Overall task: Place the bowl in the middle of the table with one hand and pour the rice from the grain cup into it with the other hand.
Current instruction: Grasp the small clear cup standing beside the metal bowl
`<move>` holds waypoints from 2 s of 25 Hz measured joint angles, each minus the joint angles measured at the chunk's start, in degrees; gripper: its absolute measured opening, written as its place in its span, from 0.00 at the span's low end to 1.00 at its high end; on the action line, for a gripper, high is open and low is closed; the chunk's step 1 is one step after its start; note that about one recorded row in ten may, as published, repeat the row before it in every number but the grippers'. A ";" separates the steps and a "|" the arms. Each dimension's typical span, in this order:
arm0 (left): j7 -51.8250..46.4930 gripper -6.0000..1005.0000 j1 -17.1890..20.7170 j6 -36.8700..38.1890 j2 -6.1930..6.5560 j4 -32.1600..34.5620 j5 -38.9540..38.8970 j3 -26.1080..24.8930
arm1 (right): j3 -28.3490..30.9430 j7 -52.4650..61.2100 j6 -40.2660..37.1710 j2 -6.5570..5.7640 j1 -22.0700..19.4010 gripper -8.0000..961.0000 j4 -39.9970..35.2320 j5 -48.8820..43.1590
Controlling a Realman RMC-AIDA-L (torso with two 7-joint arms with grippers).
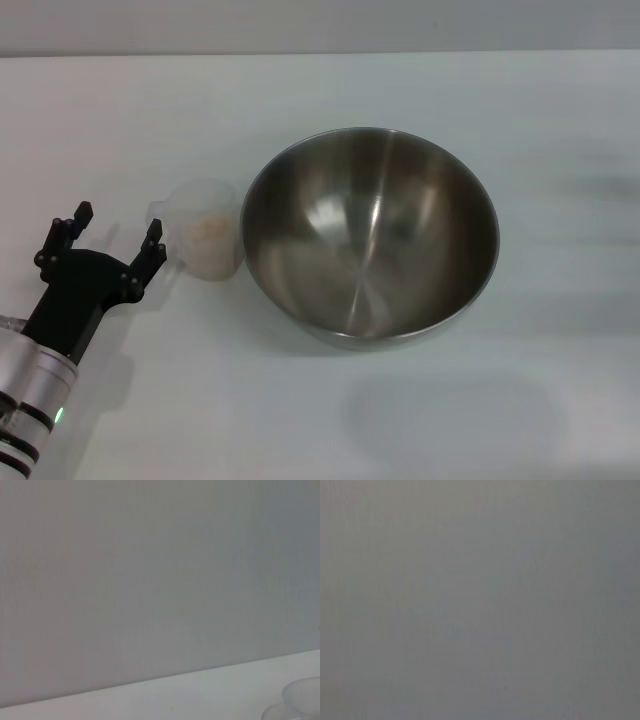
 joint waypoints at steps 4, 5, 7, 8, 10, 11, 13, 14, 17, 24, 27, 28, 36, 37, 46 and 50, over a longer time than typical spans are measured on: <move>0.00 0.83 -0.81 -0.67 0.01 0.33 0.00 -0.18 | 0.00 0.01 -0.02 0.04 -0.14 0.49 -0.17 0.00; 0.00 0.83 -1.02 -0.77 0.01 0.37 0.00 -0.34 | 0.00 0.03 -0.02 0.05 -0.14 0.49 -0.22 0.00; 0.00 0.83 -1.35 -1.16 -0.01 0.46 0.00 -0.66 | 0.00 0.03 -0.03 0.06 -0.15 0.49 -0.26 0.00; 0.00 0.83 -1.50 -1.41 -0.02 0.50 0.00 -0.77 | 0.00 0.04 -0.03 0.05 -0.15 0.49 -0.35 0.00; 0.00 0.83 -1.93 -2.14 -0.04 0.58 -0.01 -1.21 | 0.00 0.06 -0.04 0.06 -0.15 0.49 -0.75 -0.02; 0.00 0.83 -2.22 -2.47 -0.05 0.66 -0.03 -1.52 | 0.00 0.06 -0.04 0.06 -0.15 0.49 -0.75 -0.02; -0.01 0.83 -2.45 -2.72 -0.05 0.76 -0.06 -1.76 | 0.00 0.06 -0.04 0.06 -0.15 0.49 -0.90 -0.08; -0.08 0.83 -2.74 -3.06 -0.06 0.90 -0.07 -2.02 | 0.00 0.06 -0.04 0.06 -0.14 0.49 -0.93 -0.12; -0.23 0.83 -2.93 -3.29 -0.07 0.95 -0.08 -2.20 | 0.00 0.06 0.12 0.06 -0.09 0.49 -0.93 -0.16; -0.42 0.81 -3.04 -3.61 -0.08 0.87 -0.09 -2.91 | 0.00 0.06 0.50 0.06 0.32 0.49 -0.94 -0.17; -0.65 0.80 -2.99 -3.61 -0.08 0.70 -0.09 -2.96 | 0.00 0.06 0.52 0.06 0.43 0.49 -1.02 -0.27; -0.71 0.80 -3.00 -3.67 -0.08 0.63 -0.09 -2.96 | 0.00 0.06 0.52 0.06 0.44 0.49 -1.04 -0.29; -0.83 0.48 -4.19 -4.75 -0.08 0.56 -0.09 -2.57 | 0.00 0.06 0.54 0.15 0.24 0.49 -1.49 -0.29; -0.85 0.45 -4.33 -4.92 -0.08 0.53 -0.09 -2.54 | 0.00 0.06 0.54 0.17 0.17 0.49 -1.52 -0.29; -2.99 0.09 -4.98 -5.25 -0.08 0.31 -0.09 -2.86 | -0.01 0.06 0.23 0.31 -0.16 0.49 -1.51 -0.33; -2.66 0.03 -5.30 -2.69 -0.08 0.24 0.07 -2.88 | -0.14 0.06 0.12 0.34 -0.16 0.49 -1.49 -0.43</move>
